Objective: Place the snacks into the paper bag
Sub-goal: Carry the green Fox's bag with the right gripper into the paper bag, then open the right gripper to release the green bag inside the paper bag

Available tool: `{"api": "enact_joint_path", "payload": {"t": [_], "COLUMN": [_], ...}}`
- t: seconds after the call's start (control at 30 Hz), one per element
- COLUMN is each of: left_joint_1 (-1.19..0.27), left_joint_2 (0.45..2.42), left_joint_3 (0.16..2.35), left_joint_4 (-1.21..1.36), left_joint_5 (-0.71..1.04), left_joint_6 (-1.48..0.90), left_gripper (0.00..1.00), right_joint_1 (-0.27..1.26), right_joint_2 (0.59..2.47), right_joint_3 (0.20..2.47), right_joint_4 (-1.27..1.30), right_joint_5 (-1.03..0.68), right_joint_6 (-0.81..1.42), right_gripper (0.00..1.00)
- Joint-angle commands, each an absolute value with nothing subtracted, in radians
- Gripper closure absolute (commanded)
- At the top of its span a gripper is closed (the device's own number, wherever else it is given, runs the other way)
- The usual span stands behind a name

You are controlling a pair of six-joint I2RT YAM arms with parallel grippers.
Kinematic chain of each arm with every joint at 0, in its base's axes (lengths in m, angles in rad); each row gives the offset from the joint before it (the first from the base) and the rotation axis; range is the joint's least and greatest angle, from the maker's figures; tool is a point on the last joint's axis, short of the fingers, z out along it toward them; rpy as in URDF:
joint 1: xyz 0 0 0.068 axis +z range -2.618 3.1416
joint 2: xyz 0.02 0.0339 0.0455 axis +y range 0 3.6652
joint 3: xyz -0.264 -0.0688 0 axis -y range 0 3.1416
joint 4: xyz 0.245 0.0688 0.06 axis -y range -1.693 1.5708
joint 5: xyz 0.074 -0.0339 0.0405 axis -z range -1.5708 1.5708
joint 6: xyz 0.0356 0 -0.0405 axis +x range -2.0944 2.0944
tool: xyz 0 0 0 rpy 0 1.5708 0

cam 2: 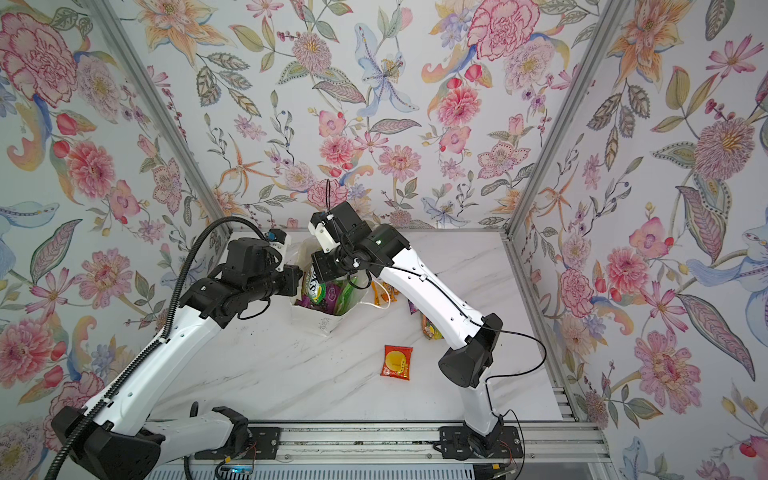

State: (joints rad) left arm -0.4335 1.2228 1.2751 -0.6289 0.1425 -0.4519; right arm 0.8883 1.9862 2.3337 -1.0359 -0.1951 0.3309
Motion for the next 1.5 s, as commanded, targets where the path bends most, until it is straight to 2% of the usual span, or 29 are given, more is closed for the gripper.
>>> {"api": "enact_joint_path", "payload": {"t": [0.0, 0.83, 1.2, 1.3, 1.47], "left_joint_1": [-0.445, -0.444, -0.447, -0.445, -0.445], "left_joint_2": [1.177, 1.182, 1.188, 1.188, 1.187], "left_joint_3": [1.295, 1.287, 1.279, 1.277, 1.274], "left_joint_4": [-0.542, -0.538, -0.525, -0.525, -0.528], "left_joint_5": [0.149, 0.149, 0.152, 0.147, 0.131], "left_joint_6": [-0.431, -0.44, -0.448, -0.448, -0.453], "left_gripper": [1.0, 1.0, 1.0, 1.0, 1.0], "right_joint_1": [0.889, 0.919, 0.942, 0.944, 0.945], "right_joint_2": [2.01, 2.118, 2.168, 2.165, 2.161], "right_joint_3": [2.367, 2.351, 2.388, 2.391, 2.417], "right_joint_4": [-1.021, -1.035, -1.035, -1.033, -1.034], "right_joint_5": [-0.191, 0.106, 0.142, 0.157, 0.159], "right_joint_6": [0.306, 0.361, 0.406, 0.408, 0.407], "right_gripper": [1.0, 1.0, 1.0, 0.97, 0.83]}}
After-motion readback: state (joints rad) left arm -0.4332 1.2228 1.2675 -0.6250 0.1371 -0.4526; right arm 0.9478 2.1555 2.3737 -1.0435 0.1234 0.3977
